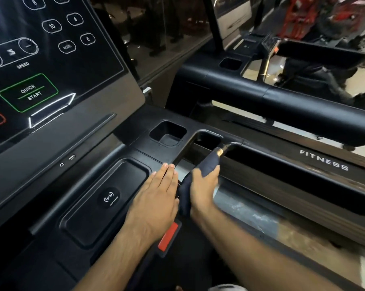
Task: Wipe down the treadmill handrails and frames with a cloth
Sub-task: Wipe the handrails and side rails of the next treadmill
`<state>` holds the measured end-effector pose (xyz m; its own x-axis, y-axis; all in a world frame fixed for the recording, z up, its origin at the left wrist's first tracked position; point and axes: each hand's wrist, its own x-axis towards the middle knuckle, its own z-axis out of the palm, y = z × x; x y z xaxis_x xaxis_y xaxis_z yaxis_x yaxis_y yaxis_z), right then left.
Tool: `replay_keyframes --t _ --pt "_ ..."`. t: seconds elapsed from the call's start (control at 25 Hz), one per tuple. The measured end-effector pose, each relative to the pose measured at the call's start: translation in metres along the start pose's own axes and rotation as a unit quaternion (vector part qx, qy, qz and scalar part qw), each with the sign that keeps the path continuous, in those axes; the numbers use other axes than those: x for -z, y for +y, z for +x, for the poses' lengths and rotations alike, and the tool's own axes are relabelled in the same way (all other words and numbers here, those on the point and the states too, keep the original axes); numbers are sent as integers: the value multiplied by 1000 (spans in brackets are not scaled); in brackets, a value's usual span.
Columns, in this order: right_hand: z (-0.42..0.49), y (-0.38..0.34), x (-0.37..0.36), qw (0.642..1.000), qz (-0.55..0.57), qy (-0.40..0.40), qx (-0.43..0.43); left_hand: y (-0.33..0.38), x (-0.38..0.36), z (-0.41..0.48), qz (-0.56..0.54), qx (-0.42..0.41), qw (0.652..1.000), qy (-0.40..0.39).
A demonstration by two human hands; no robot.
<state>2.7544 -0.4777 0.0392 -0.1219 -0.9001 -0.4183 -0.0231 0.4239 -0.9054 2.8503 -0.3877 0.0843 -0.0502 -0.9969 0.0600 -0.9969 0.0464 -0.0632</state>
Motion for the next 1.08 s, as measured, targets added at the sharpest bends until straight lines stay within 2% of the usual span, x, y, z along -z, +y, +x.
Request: replay_keyframes --t 0.08,0.12,0.16,0.2,0.24,0.28,0.32,0.36,0.4,0.48,0.6,0.68,0.8,0.96,1.0,1.08 --pt "-39 20 2 995 -16 -85 47 0 0 -2 -18 6 1000 2" --pt "-43 26 7 990 -58 -97 85 -1 0 -3 -27 6 1000 -4" --pt "-34 25 12 976 -127 -98 150 -1 0 -5 -29 9 1000 -7" --pt "-21 16 16 944 -226 -100 221 -1 1 -7 -29 10 1000 -4" --pt "-5 4 21 888 -327 -118 303 -1 1 -7 -34 10 999 5" --pt "13 -7 22 810 -422 -158 375 0 0 -8 -42 10 999 13" --pt "33 -21 24 735 -498 -215 408 0 0 -7 -47 11 999 20" --pt "55 -37 24 669 -566 -263 404 0 1 -8 -46 17 998 27" --pt "73 -58 22 627 -624 -290 365 1 1 -9 -40 21 998 32" --pt "87 -87 5 597 -696 -303 259 2 0 -9 -32 21 998 44" --pt "71 -77 -7 530 -683 -423 271 1 -5 -9 -24 38 998 49" --pt "79 -84 -9 519 -683 -448 254 2 -7 -8 -15 44 998 44" --pt "113 -110 -13 512 -742 -379 208 3 -8 -8 -22 28 999 38" --pt "114 -93 -6 477 -728 -415 265 4 -8 -7 -26 37 997 57" --pt "118 -92 -5 483 -727 -411 262 5 -8 -6 -29 32 998 49" --pt "130 -98 1 525 -736 -360 231 4 -8 -6 -29 26 998 39"
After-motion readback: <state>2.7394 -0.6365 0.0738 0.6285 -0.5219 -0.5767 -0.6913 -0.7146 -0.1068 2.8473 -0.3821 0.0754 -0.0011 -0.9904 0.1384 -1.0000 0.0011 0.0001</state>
